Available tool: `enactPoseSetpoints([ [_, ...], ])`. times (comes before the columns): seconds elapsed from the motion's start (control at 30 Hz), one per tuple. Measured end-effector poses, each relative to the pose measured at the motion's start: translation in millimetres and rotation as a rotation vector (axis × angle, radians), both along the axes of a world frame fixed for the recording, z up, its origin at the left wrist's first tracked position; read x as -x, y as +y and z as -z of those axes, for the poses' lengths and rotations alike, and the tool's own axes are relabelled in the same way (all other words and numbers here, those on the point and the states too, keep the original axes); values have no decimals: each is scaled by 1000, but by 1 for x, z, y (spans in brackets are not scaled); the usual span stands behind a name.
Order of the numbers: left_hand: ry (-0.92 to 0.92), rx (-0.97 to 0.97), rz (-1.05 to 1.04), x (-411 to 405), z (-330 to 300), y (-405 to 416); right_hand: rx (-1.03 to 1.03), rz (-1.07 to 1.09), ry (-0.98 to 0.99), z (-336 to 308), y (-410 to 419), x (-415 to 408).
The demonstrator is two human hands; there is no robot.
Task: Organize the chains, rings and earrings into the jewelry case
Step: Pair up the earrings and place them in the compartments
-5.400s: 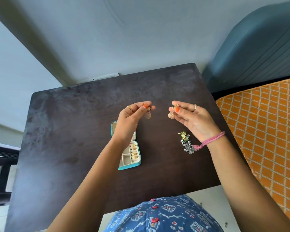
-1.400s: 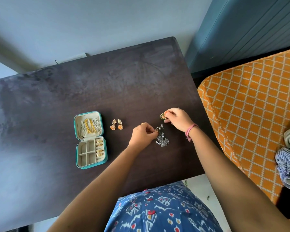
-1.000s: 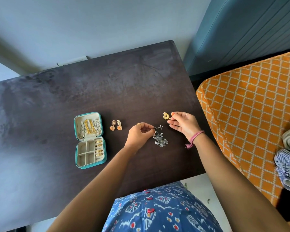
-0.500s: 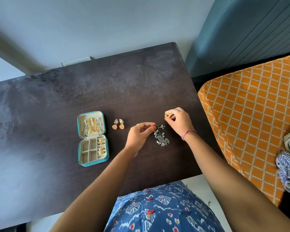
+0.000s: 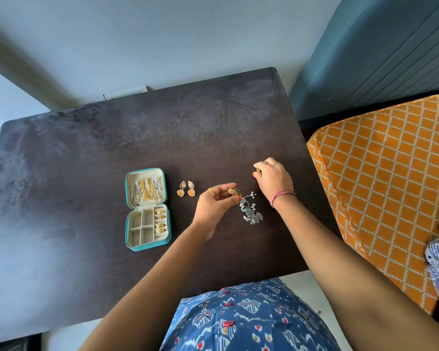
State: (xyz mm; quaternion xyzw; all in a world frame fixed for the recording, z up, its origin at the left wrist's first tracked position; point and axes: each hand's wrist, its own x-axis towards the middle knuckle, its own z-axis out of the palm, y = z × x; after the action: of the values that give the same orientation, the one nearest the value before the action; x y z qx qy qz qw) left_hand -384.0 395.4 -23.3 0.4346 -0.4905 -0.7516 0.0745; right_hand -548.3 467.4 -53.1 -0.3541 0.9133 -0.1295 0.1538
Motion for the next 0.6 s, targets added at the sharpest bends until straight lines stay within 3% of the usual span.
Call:
enactPoseSetpoints([
  [0.17,8,-37,82,-2,-4,-2,-81,-55,148,0,3,1],
  [0.37,31,-78,77,-5,-12,-7,-121,-13,123,-2,15,4],
  [0.43,29,14,84,-5,-15,-9,-56,44,16,-2,19,4],
  [0.6,84,192,85,-6,-31,-15,368,274,-434,-15,26,-3],
])
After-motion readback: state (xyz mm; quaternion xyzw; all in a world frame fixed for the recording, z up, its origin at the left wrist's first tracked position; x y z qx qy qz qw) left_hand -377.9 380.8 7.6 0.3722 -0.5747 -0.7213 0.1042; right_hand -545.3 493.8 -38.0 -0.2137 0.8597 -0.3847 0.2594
